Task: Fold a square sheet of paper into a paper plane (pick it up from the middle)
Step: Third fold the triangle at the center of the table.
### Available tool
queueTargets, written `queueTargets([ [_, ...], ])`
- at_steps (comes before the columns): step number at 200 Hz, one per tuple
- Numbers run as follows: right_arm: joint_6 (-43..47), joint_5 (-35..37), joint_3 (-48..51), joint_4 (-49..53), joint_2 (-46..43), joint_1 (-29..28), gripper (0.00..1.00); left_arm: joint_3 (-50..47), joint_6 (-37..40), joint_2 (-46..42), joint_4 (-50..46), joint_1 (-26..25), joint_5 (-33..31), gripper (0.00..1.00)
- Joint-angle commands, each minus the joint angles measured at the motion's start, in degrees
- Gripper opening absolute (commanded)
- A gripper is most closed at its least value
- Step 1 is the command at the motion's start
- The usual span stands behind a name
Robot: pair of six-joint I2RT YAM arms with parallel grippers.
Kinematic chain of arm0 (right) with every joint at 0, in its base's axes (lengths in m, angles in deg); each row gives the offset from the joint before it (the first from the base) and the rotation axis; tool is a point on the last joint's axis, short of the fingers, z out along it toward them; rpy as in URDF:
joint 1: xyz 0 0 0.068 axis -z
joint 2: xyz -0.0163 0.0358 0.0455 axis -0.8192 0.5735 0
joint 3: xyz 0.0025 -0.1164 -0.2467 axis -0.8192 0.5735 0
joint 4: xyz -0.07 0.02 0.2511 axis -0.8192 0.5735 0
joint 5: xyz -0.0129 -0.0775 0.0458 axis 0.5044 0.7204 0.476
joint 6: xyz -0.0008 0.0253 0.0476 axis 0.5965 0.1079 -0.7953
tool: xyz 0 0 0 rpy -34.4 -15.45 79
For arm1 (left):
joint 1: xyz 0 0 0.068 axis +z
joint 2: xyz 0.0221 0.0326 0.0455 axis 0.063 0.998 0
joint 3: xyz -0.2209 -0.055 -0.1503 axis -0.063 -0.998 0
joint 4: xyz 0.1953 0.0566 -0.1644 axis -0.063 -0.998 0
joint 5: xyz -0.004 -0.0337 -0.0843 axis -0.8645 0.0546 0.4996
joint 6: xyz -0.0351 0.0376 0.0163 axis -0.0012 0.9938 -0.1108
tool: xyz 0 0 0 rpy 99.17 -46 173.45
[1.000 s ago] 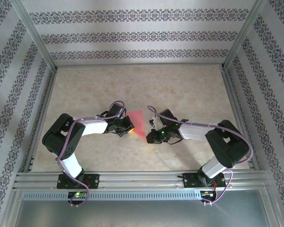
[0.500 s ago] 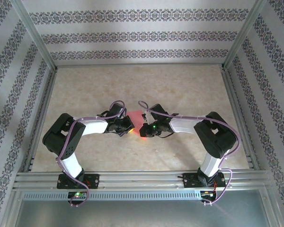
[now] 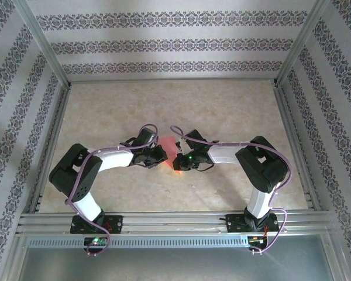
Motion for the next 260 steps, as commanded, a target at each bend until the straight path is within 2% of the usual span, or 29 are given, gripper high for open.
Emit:
queueTargets([
  [1,-0.7,3.0,1.0,3.7,3.4,0.0,0.04,1.2,3.4,0.2,-3.3,-2.1,-1.9,0.12],
  [40,-0.9,2.9,1.1,3.7,3.8,0.2,0.04,2.2,3.3,3.7,-1.7,-3.6,-0.7,0.08],
  [83,-1.0,3.4,1.7,4.6,3.8,0.5,0.03,-0.8,3.2,3.7,-3.5,-3.0,-5.8,0.06],
  [129,1.1,5.4,2.4,8.7,4.0,0.9,0.03,-2.2,5.2,3.2,-7.2,3.0,-8.0,0.06],
  [181,3.8,6.0,3.0,10.8,5.0,2.0,0.03,-0.3,13.3,4.3,-12.3,13.1,-5.7,0.06],
  [216,4.0,5.6,2.6,11.0,4.7,2.4,0.03,-0.3,16.9,1.6,-13.4,18.7,-4.3,0.06],
  [237,3.3,5.1,2.1,10.8,4.4,2.4,0.03,2.3,18.8,-2.0,-15.5,19.1,-2.5,0.07],
  [260,1.9,4.5,1.9,9.8,4.0,2.4,0.03,6.5,20.0,-5.8,-19.9,15.6,-3.8,0.08],
])
